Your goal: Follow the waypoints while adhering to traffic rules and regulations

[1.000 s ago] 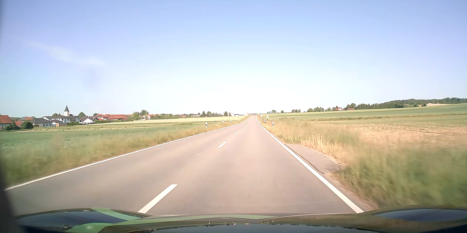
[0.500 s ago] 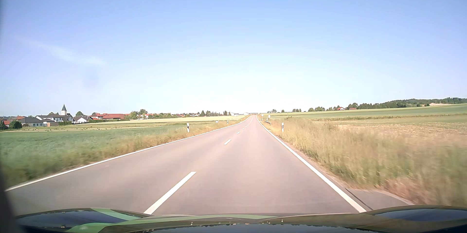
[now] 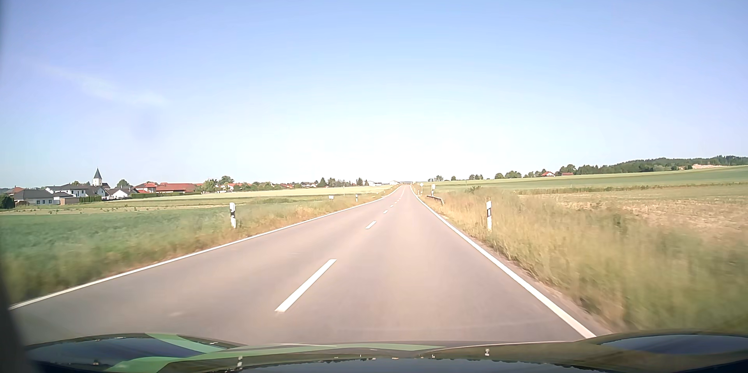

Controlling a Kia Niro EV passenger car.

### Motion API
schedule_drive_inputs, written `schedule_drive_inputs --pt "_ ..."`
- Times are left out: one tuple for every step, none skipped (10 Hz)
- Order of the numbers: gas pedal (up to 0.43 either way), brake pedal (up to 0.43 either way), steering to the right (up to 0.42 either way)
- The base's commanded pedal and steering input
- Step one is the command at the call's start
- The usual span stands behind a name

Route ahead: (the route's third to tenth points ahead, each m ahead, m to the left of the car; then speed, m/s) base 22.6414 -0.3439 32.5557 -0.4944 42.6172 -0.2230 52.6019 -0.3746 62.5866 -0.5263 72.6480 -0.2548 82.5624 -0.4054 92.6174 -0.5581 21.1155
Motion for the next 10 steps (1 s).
schedule_drive_inputs --pt "0.189 0.000 0.001" --pt "0.189 0.000 0.001" --pt "0.189 0.000 0.001" --pt "0.189 0.000 0.001" --pt "0.197 0.000 0.001" --pt "0.209 0.000 0.001" --pt "0.209 0.000 0.001" --pt "0.209 0.000 0.001" --pt "0.220 0.000 0.001" --pt "0.220 0.000 0.001"
